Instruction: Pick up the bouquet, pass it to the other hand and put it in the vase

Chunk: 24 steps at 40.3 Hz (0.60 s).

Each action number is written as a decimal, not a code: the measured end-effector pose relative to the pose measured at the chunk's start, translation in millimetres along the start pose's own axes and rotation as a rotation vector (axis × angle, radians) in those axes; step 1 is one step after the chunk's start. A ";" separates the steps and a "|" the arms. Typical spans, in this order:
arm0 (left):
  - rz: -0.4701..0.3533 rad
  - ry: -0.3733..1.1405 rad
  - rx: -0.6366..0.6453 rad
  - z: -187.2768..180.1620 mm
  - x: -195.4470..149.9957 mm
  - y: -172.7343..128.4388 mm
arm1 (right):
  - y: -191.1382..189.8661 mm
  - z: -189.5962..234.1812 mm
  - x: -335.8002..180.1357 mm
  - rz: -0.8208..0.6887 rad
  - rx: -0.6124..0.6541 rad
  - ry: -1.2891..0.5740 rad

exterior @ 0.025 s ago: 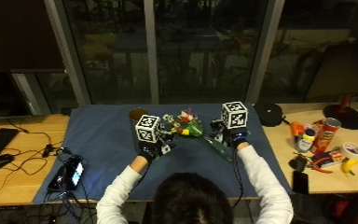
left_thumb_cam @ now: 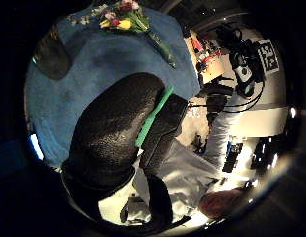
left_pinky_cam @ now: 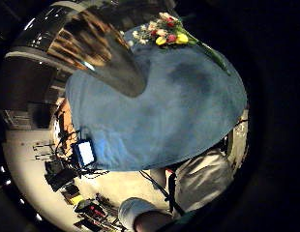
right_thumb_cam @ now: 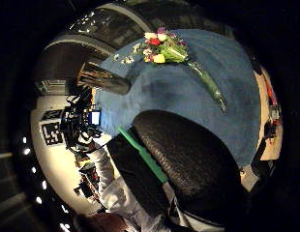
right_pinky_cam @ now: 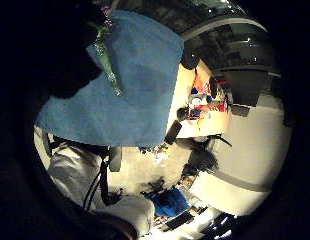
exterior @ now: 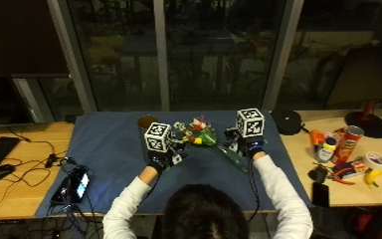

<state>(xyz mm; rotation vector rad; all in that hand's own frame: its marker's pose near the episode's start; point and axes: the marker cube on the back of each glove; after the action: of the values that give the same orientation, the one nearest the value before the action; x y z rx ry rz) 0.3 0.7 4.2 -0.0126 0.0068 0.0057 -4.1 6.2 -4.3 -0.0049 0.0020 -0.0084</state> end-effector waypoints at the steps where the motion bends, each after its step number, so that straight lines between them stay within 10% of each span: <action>1: 0.003 0.004 -0.007 2.3 0.1 0.3 | 0.8 -0.6 -0.8 0.000 -0.003 0.001; 24: -0.004 0.002 0.076 5.1 4.2 4.2 | -32.0 -1.2 8.6 0.287 0.007 -0.125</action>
<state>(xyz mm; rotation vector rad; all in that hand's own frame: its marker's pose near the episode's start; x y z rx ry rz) 4.5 4.9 9.3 0.0634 0.0089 0.0016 4.2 -25.8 -5.4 0.0022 -0.1226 0.2793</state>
